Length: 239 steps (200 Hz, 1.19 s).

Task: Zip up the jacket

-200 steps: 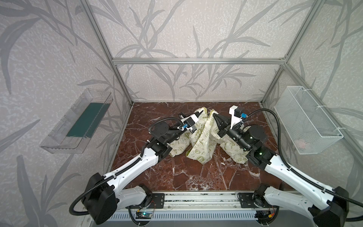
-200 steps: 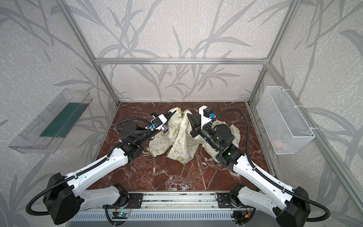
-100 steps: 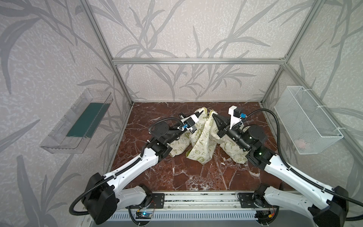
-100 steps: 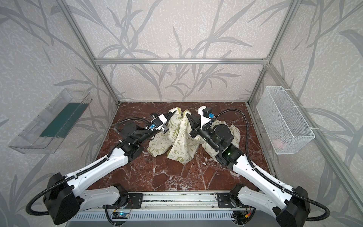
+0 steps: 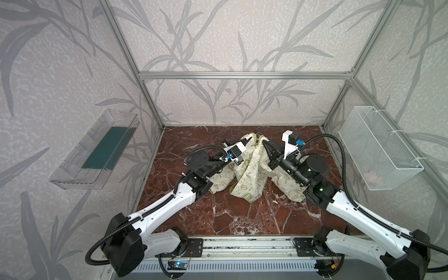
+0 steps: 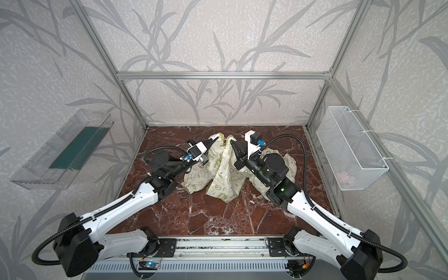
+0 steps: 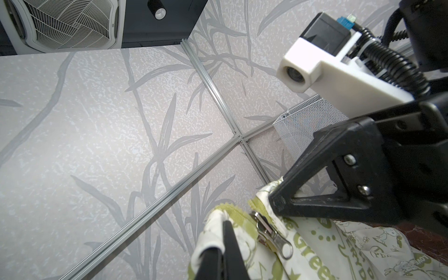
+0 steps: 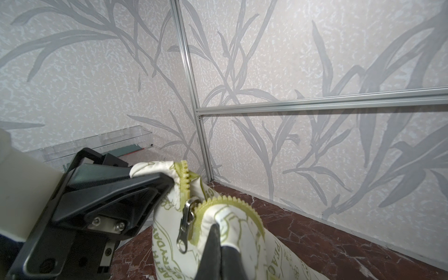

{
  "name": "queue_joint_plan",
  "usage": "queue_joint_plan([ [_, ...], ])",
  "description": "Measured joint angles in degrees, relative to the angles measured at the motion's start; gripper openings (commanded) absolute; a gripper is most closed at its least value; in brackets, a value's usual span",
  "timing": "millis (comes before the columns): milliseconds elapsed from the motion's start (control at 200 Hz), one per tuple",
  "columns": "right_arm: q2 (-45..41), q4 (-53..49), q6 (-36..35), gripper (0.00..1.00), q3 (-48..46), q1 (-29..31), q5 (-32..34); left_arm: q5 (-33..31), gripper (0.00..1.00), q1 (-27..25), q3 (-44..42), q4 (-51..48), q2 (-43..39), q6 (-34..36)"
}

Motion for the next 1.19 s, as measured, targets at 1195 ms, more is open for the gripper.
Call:
queue_joint_plan([
  [1195,3.2,6.6,5.4,0.0,-0.5,1.6,1.9,-1.7,0.0,-0.4,-0.6,-3.4,-0.8,6.6],
])
